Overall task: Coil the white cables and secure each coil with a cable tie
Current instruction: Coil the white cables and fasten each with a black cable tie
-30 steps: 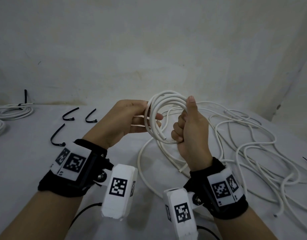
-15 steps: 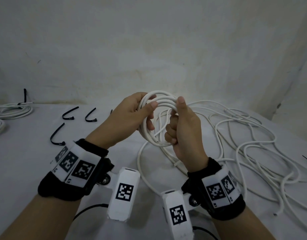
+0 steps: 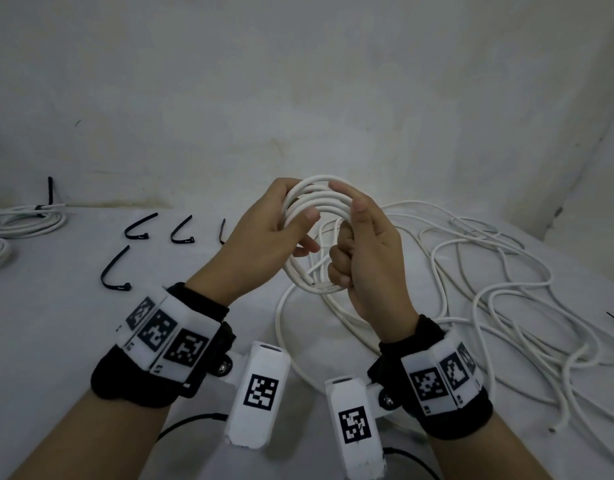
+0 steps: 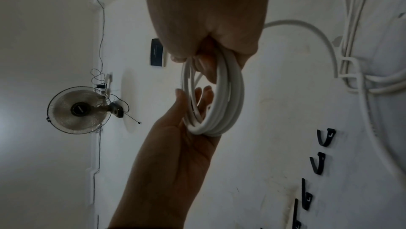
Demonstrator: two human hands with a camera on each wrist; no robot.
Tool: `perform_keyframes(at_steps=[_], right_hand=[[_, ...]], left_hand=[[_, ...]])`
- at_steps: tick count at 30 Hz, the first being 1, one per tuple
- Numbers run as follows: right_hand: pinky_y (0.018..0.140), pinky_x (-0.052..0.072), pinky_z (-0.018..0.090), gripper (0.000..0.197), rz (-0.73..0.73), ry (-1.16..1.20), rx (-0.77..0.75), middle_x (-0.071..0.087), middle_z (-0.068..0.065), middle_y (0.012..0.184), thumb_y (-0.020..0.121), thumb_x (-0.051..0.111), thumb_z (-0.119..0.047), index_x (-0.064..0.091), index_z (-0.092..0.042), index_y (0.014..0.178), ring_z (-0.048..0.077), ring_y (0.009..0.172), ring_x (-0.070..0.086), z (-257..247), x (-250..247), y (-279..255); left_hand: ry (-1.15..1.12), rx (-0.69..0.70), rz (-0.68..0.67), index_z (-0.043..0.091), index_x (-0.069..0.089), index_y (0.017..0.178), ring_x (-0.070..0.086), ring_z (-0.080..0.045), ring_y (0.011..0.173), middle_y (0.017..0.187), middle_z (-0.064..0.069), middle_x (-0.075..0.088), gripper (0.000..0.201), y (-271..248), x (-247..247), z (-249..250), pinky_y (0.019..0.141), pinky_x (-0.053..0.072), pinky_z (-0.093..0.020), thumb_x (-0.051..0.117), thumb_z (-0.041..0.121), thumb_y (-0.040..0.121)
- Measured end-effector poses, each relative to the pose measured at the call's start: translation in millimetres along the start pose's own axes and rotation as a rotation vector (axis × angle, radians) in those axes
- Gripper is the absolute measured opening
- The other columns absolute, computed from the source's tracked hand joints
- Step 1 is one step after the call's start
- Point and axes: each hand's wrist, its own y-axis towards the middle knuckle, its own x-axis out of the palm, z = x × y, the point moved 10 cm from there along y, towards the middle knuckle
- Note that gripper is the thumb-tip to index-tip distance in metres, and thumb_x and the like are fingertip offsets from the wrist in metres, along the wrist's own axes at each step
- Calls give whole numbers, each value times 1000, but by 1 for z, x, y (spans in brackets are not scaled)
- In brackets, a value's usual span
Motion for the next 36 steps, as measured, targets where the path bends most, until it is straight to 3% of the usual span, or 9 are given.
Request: perform_keyframes(at_steps=[6, 10, 17, 20, 23, 26, 31, 34, 36], right_hand=[[37, 23, 16, 33, 18, -45, -7, 27, -6, 49, 102, 36, -32, 60, -15, 116, 6, 37, 21, 3, -3, 0], [37, 23, 16, 30, 16, -74, -4, 29, -7, 49, 101, 37, -33, 59, -16, 112, 6, 36, 21, 6, -2, 0], [39, 31, 23, 23, 43, -277, -100, 38, -6, 52, 103, 39, -27, 59, -18, 111, 8, 39, 31, -3, -5, 1], [66, 46, 24, 17, 113, -628, -291, 56, -3, 90, 100, 48, -25, 58, -23, 113, 5, 72, 54, -22, -10, 1], [97, 36, 25, 37, 130, -865, -343, 41, -2, 122, 92, 50, -43, 55, -30, 126, 9, 112, 40, -26, -17, 3], [100, 34, 25, 48, 5, -825, -182, 47, -11, 126, 88, 47, -53, 48, -35, 132, 10, 124, 38, -14, -20, 11], [79, 41, 9, 28, 1, -769, -323, 60, -2, 108, 91, 58, -39, 57, -27, 116, 3, 97, 55, -28, -17, 8], [71, 45, 12, 28, 37, -805, -446, 62, 0, 99, 90, 62, -34, 61, -20, 114, 5, 84, 57, -40, -15, 4], [71, 53, 26, 27, 40, -761, -460, 63, 1, 99, 91, 62, -30, 62, -16, 114, 10, 81, 63, -41, -13, 3]], left_hand=[[94, 23, -3, 10, 58, 116, 71, -10, 72, 96, -4, 70, 23, 2, -3, -1, 68, 59, -26, 52, 18, 96], [86, -6, -37, 5, 58, 111, 70, -15, 62, 82, -8, 71, 18, 2, -1, -6, 58, 56, -23, 48, 14, 98], [1, -46, -39, 16, 53, 87, 46, -8, 44, 57, -1, 46, 15, 4, 1, -19, 50, 47, -22, 44, 12, 99], [13, -29, -36, 16, 55, 89, 44, -6, 42, 50, 6, 45, 14, 4, 3, -17, 51, 47, -27, 45, 14, 99], [27, -3, -31, 12, 56, 94, 45, -6, 41, 46, 10, 46, 12, 4, 4, -13, 53, 47, -31, 45, 16, 99], [37, 29, -35, 9, 56, 99, 44, -7, 42, 47, 9, 46, 13, 4, 4, -8, 55, 47, -34, 46, 16, 99], [84, 89, 7, 19, 55, 91, 46, -7, 44, 49, 11, 48, 11, 2, 0, 0, 53, 47, -32, 47, 18, 98], [130, 163, 96, 28, 52, 86, 48, -5, 49, 57, 12, 49, 15, -1, -5, 10, 51, 48, -21, 47, 20, 98], [109, 174, 151, 26, 53, 90, 48, -5, 49, 61, 10, 48, 11, -2, -8, 11, 52, 50, -23, 47, 22, 98]])
